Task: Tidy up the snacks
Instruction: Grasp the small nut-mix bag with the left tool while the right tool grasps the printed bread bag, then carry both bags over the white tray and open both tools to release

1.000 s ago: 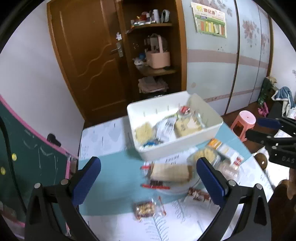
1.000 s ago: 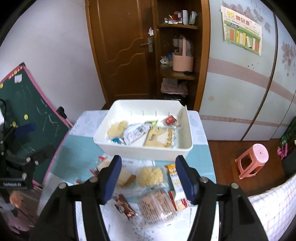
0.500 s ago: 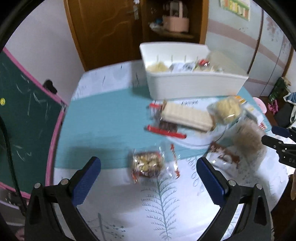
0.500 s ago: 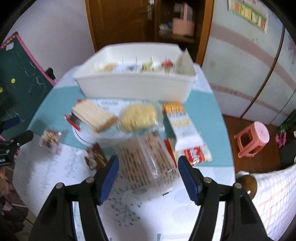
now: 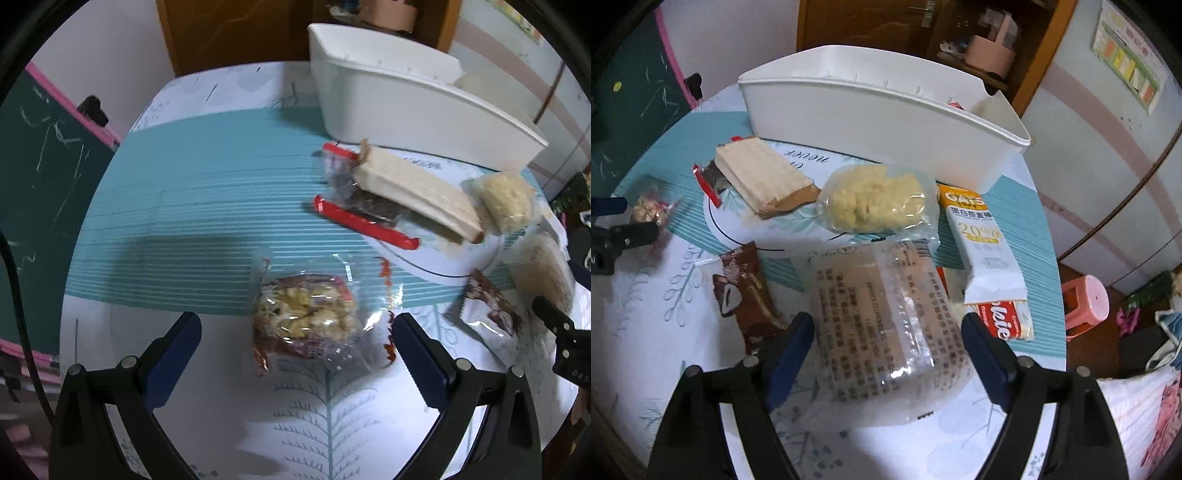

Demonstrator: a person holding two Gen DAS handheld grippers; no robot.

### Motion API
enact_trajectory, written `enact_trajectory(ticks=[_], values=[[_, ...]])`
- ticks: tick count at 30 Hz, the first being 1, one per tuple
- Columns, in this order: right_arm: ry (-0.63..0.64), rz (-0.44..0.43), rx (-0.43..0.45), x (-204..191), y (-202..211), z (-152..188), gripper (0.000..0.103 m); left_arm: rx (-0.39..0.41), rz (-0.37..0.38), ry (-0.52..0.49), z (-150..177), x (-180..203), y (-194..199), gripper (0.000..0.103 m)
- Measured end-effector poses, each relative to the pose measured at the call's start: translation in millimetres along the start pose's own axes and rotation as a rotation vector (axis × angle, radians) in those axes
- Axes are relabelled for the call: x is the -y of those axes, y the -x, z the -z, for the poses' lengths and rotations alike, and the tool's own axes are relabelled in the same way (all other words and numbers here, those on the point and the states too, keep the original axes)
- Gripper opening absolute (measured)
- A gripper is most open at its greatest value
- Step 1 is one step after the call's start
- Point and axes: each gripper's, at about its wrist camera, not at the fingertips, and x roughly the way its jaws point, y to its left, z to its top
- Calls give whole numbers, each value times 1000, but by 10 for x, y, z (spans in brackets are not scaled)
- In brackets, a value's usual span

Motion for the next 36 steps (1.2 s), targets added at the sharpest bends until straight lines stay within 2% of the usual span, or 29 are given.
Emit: enact_trajectory(ticks=[6, 10, 12, 13, 14, 15, 16, 20, 23, 29, 36], values=[[-53, -67, -41, 85, -186, -16, 93, -43, 7, 51, -36, -72, -161, 103], [-103, -121, -55, 150, -267, 10, 93, -29, -1, 58, -51, -44, -165, 103], [-109, -120, -51, 149, -274, 20, 92, -18, -9, 59, -50, -25, -151, 98], [-104, -119, -49, 138, -269, 18, 88, -3, -16, 54, -48, -9, -130, 88], [-99, -110, -43, 123, -256, 24, 86, 8, -17, 45, -54, 8, -107, 73], [-97, -107, -42, 116, -252, 19, 85, 20, -8, 34, -48, 38, -74, 64], [-97, -106, -39, 114, -245, 15, 83, 26, -4, 26, -43, 67, -44, 51], [-133, -134, -29, 134, -184, 22, 73, 25, 17, 24, -10, 108, -7, 49], [-148, -157, -32, 107, -135, 69, 70, 30, 24, 3, 47, 153, 35, 48], [-134, -190, -24, -42, 51, 118, 69, 40, 59, -38, 60, 274, 228, 46], [-136, -205, 71, -58, 534, -9, 69, 137, 93, -91, -42, 431, 728, 45]])
